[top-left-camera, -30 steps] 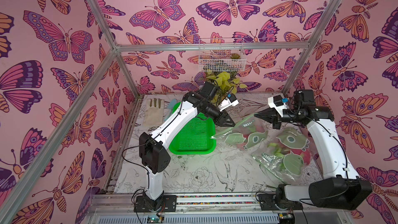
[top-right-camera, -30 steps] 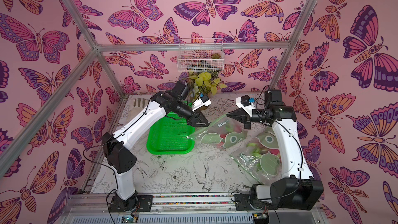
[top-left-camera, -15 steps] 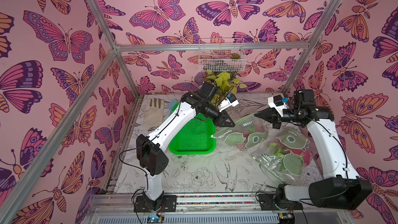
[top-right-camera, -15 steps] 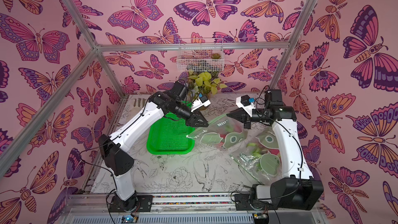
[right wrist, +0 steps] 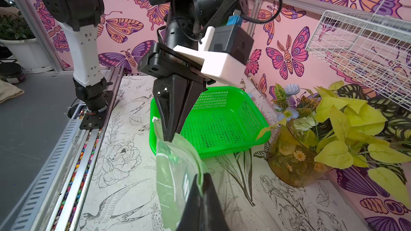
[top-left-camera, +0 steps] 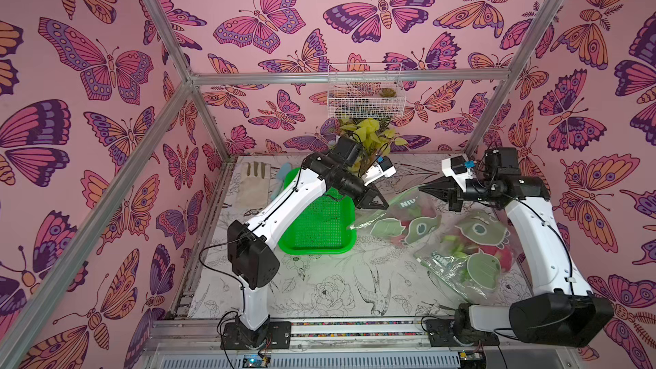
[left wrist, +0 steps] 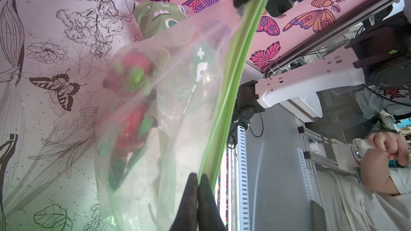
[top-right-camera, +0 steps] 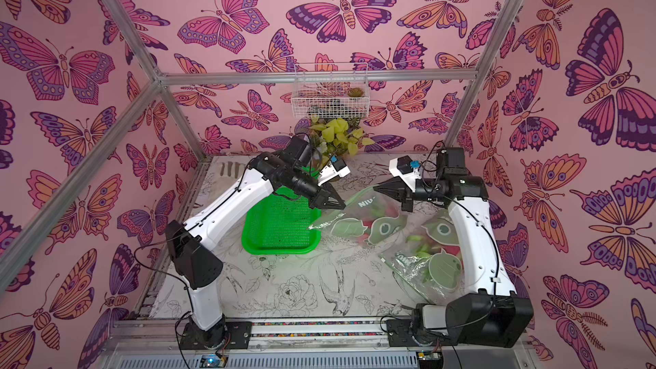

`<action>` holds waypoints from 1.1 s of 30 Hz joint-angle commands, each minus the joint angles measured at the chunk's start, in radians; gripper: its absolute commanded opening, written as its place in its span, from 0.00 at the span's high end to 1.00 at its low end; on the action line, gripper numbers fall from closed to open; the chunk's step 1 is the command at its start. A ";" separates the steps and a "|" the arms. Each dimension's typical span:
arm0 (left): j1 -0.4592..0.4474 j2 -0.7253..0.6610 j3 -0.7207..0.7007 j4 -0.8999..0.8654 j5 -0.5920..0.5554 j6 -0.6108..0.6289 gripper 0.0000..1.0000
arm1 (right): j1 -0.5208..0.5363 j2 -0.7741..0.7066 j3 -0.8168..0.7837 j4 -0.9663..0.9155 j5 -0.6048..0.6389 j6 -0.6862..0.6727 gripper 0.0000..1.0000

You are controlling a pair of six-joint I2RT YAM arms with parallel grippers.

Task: Open the zip-top bag and take out the dragon fruit
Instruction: Adjust the zipper food storage bag at the center of the board.

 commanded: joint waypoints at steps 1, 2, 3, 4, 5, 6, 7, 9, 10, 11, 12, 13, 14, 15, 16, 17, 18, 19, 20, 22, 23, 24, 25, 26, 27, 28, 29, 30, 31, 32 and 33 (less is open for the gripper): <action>-0.013 -0.022 -0.035 0.114 -0.045 -0.113 1.00 | 0.006 -0.038 -0.067 0.368 0.008 0.405 0.71; -0.020 -0.039 -0.052 0.164 -0.104 -0.177 1.00 | 0.007 -0.053 -0.110 0.553 0.071 0.597 0.69; -0.027 -0.058 -0.076 0.225 -0.174 -0.249 1.00 | 0.009 -0.069 -0.149 0.708 0.179 0.788 0.66; -0.035 -0.072 -0.095 0.269 -0.240 -0.304 1.00 | 0.009 -0.082 -0.169 0.786 0.300 0.941 0.59; -0.047 -0.085 -0.103 0.296 -0.332 -0.355 1.00 | 0.008 -0.090 -0.164 0.787 0.395 1.054 0.55; -0.060 -0.093 -0.101 0.311 -0.416 -0.384 1.00 | 0.008 -0.084 -0.129 0.724 0.456 1.108 0.55; -0.071 -0.096 -0.098 0.320 -0.470 -0.407 1.00 | 0.009 -0.075 -0.091 0.654 0.488 1.138 0.52; -0.089 -0.102 -0.090 0.335 -0.578 -0.466 1.00 | 0.009 -0.045 -0.020 0.527 0.515 1.212 0.50; -0.095 -0.103 -0.087 0.346 -0.607 -0.490 1.00 | 0.009 -0.033 -0.003 0.490 0.517 1.247 0.52; -0.103 -0.108 -0.085 0.358 -0.627 -0.506 1.00 | 0.008 -0.023 0.020 0.444 0.524 1.288 0.47; -0.112 -0.112 -0.084 0.369 -0.656 -0.520 1.00 | 0.010 -0.015 0.033 0.415 0.524 1.333 0.46; -0.127 -0.116 -0.082 0.378 -0.698 -0.533 1.00 | 0.008 -0.008 0.044 0.387 0.514 1.370 0.50; -0.145 -0.114 -0.071 0.384 -0.726 -0.533 1.00 | 0.009 -0.001 0.051 0.366 0.494 1.388 0.52; -0.156 -0.111 -0.058 0.384 -0.750 -0.539 1.00 | 0.009 0.001 0.054 0.355 0.489 1.423 0.56; -0.169 -0.105 -0.045 0.386 -0.773 -0.553 1.00 | 0.010 0.001 0.060 0.339 0.484 1.464 0.61; -0.177 -0.103 -0.036 0.393 -0.790 -0.568 1.00 | 0.009 0.001 0.066 0.322 0.464 1.491 0.65; -0.183 -0.103 -0.035 0.408 -0.794 -0.579 1.00 | 0.011 -0.003 0.066 0.317 0.448 1.518 0.67; -0.189 -0.100 -0.030 0.421 -0.801 -0.585 1.00 | 0.013 -0.008 0.068 0.304 0.438 1.543 0.68; -0.194 -0.094 -0.019 0.421 -0.817 -0.596 1.00 | 0.016 -0.014 0.076 0.272 0.435 1.549 0.68; -0.200 -0.091 -0.015 0.434 -0.833 -0.616 1.00 | 0.027 -0.027 0.099 0.193 0.471 1.548 0.68; -0.201 -0.092 -0.016 0.436 -0.848 -0.633 1.00 | 0.038 -0.036 0.111 0.144 0.499 1.539 0.67; -0.202 -0.092 -0.019 0.441 -0.856 -0.645 1.00 | 0.055 -0.044 0.125 0.099 0.530 1.519 0.65; -0.201 -0.094 -0.023 0.444 -0.868 -0.657 1.00 | 0.074 -0.052 0.145 0.032 0.569 1.488 0.62; -0.202 -0.099 -0.031 0.449 -0.881 -0.673 1.00 | 0.088 -0.058 0.169 -0.040 0.618 1.461 0.59; -0.202 -0.102 -0.038 0.459 -0.885 -0.681 1.00 | 0.102 -0.061 0.187 -0.093 0.675 1.450 0.56; -0.202 -0.102 -0.043 0.464 -0.886 -0.687 1.00 | 0.115 -0.068 0.195 -0.132 0.709 1.437 0.51; -0.202 -0.103 -0.043 0.465 -0.891 -0.693 1.00 | 0.128 -0.077 0.199 -0.167 0.739 1.423 0.46; -0.201 -0.103 -0.046 0.469 -0.892 -0.699 1.00 | 0.142 -0.082 0.204 -0.196 0.777 1.417 0.41; -0.201 -0.101 -0.046 0.472 -0.887 -0.700 1.00 | 0.155 -0.088 0.204 -0.222 0.809 1.410 0.35; -0.202 -0.100 -0.045 0.471 -0.886 -0.703 1.00 | 0.166 -0.096 0.195 -0.234 0.820 1.405 0.29; -0.201 -0.100 -0.047 0.472 -0.886 -0.708 1.00 | 0.176 -0.108 0.181 -0.239 0.827 1.410 0.25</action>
